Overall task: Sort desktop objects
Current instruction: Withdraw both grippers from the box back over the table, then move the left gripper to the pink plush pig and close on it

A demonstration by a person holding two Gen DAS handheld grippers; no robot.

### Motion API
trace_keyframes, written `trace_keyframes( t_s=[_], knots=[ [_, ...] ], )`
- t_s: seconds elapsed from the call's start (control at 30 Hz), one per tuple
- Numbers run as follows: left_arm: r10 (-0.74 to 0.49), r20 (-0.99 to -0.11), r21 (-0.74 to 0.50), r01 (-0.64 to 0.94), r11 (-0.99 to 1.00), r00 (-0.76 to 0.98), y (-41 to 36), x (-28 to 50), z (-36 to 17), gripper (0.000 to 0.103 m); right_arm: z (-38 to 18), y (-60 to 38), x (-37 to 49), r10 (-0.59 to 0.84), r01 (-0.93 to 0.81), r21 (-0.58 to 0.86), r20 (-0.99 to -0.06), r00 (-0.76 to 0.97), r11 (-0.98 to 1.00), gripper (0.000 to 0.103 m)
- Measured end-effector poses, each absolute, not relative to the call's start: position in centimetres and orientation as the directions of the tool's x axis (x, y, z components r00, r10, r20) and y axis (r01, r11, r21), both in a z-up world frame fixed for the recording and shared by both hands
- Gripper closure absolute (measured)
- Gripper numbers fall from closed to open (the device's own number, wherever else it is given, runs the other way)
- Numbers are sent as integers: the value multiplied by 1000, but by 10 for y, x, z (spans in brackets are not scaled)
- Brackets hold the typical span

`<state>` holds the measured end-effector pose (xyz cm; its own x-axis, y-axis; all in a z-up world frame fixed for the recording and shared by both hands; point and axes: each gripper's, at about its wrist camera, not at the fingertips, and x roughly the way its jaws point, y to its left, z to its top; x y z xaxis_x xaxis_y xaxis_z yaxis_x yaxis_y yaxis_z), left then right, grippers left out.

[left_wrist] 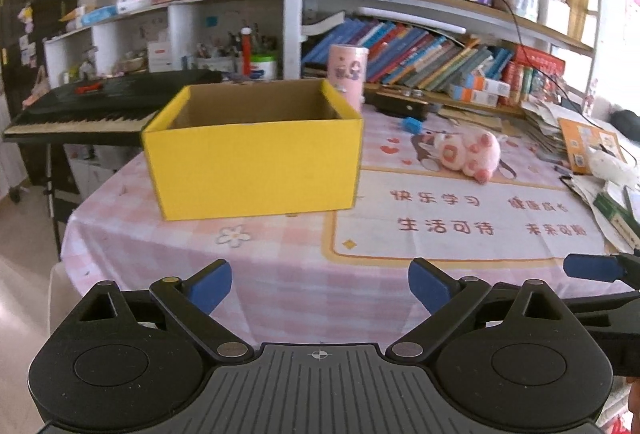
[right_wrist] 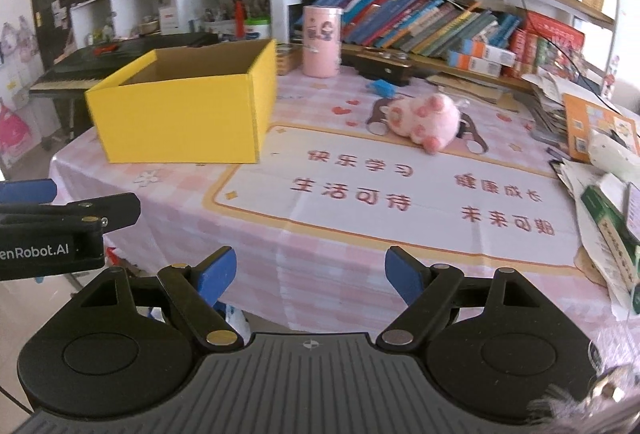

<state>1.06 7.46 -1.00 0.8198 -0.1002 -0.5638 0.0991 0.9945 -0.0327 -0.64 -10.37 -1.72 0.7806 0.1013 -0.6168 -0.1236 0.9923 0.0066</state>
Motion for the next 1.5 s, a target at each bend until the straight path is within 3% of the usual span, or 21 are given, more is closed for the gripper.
trace_keyframes(
  t_s=[0.7,1.5],
  knots=[
    [-128,-582,-15,147,989,803,3,73,-10,6,-19,-177,53,48,-49,16,-629,776,999,22],
    [-98,-617,-7,120,993,781,-103,160,-13,6,-15,-284,151,89,-82,42,-643,760,996,22]
  ],
)
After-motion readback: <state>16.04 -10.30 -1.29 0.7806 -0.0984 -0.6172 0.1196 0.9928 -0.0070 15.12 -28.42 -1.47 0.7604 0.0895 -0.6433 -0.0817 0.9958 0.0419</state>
